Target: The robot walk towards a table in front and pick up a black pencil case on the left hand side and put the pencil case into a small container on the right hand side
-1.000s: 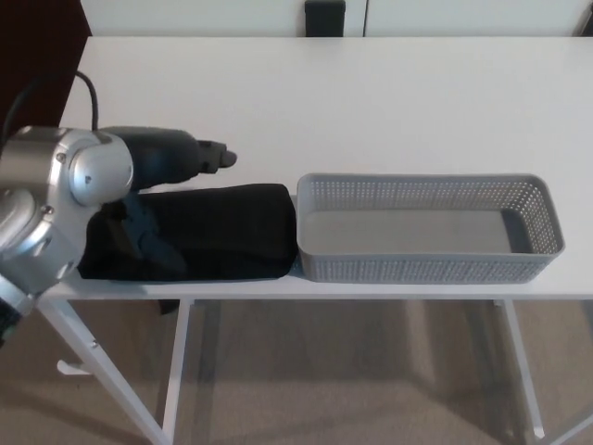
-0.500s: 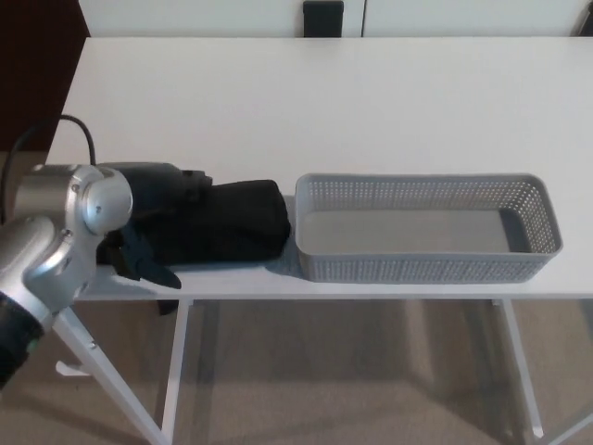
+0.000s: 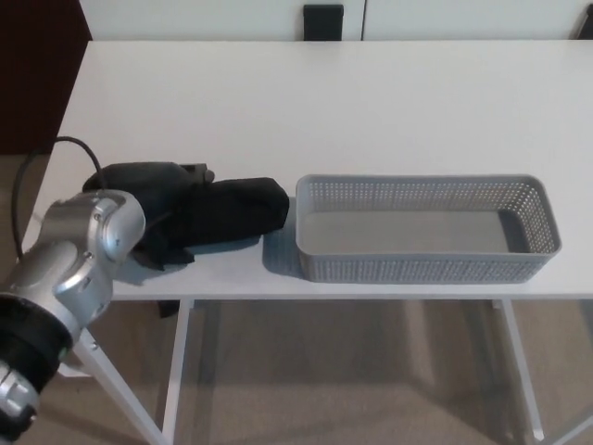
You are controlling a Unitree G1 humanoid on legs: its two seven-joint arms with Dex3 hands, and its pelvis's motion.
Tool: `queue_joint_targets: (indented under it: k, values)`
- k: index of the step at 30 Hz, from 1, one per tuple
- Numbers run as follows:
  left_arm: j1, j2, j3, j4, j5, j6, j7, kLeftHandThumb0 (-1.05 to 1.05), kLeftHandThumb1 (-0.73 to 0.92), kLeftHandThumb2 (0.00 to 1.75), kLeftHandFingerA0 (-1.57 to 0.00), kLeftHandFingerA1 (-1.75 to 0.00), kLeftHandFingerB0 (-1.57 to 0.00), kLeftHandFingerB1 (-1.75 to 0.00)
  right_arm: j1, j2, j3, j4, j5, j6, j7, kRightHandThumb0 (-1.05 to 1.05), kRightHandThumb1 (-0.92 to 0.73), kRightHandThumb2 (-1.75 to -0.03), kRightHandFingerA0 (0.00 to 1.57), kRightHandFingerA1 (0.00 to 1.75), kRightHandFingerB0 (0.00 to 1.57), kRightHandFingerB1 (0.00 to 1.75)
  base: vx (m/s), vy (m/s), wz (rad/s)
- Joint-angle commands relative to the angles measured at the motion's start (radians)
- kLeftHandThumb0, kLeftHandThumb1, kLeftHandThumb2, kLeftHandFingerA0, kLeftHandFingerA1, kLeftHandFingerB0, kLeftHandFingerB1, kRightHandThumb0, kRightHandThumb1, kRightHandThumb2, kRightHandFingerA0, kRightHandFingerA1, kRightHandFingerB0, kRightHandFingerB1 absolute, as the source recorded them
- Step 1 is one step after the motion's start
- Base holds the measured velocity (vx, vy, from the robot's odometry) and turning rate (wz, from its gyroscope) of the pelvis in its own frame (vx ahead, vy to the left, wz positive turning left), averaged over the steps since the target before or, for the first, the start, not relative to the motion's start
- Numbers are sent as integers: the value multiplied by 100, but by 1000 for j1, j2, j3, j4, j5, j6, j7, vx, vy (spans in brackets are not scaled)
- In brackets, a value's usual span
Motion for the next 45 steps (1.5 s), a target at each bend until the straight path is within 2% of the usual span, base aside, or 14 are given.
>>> queue_joint_targets:
  k: [1,6,19,23,27,28,30,32,33,35,40,42,44,45]
  values:
    - [86,-45,3,105,18,-165,241,-18,86,66,-64,-154,-71,-85,-13,-13,0,-33,0,40,-12,-41,-53,-75,56,54,32,44,0,0,0]
    - [104,-42,32,100,1,-248,304,-17,77,62,-69,-158,-78,-56,-15,-15,0,-37,3,39,4,-33,-64,-59,56,43,36,35,0,0,0]
    - [12,56,211,-156,-57,-231,180,-22,73,66,-91,-162,-78,-64,-39,-26,10,-27,-13,40,-5,-32,-65,-59,62,45,40,37,0,0,0]
    - [-29,99,249,-214,-53,-219,141,-13,82,63,-77,-165,-83,-73,-38,-34,24,-15,-28,21,-9,-33,-65,-59,61,45,40,37,0,0,0]
    - [-106,144,251,-180,-4,-227,171,-19,76,62,-77,-166,-86,-63,-37,-26,13,-24,-7,45,-5,-31,-66,-59,61,44,41,37,0,0,0]
    - [-126,150,245,-171,11,-230,181,-32,60,69,-95,-154,-80,-62,-41,-26,10,-21,-3,51,-5,-31,-65,-59,62,44,40,37,0,0,0]
    - [-162,157,233,-160,35,-234,197,-22,74,60,-75,-170,-85,-63,-48,-27,7,-12,-2,52,-7,-31,-66,-60,62,45,40,37,0,0,0]
    - [-178,150,229,-156,37,-228,193,-29,76,61,-73,-170,-85,-53,-47,-30,8,-10,-6,49,-8,-32,-65,-59,62,45,41,37,0,0,0]
    - [-187,132,228,-173,29,-218,179,-33,61,69,-95,-155,-81,-60,-43,-32,12,-16,-12,48,-12,-33,-66,-59,63,44,41,37,0,0,0]
    - [-195,101,225,-209,12,-198,149,-21,74,61,-74,-167,-82,-70,-40,-31,16,-18,-16,43,-12,-33,-65,-59,62,45,40,37,0,0,0]
    - [-202,15,159,-358,50,-129,56,-26,63,61,-83,-158,-73,-81,-37,-28,27,-13,-22,21,-9,-33,-67,-59,61,45,40,37,0,0,0]
    - [-222,-50,120,-396,49,-117,29,-24,70,63,-79,-158,-74,-50,-38,-21,15,-31,-1,51,0,-31,-66,-60,60,45,40,37,0,0,0]
    - [-229,-95,111,-420,37,-87,7,-23,73,61,-73,-162,-75,-68,-40,-21,15,-35,-1,57,-2,-31,-66,-60,60,44,40,37,0,0,0]
    - [-246,-150,104,-442,15,-28,-42,-26,77,60,-68,-169,-64,-103,-43,-23,18,-36,-4,59,-2,-31,-66,-60,56,43,38,36,0,0,0]
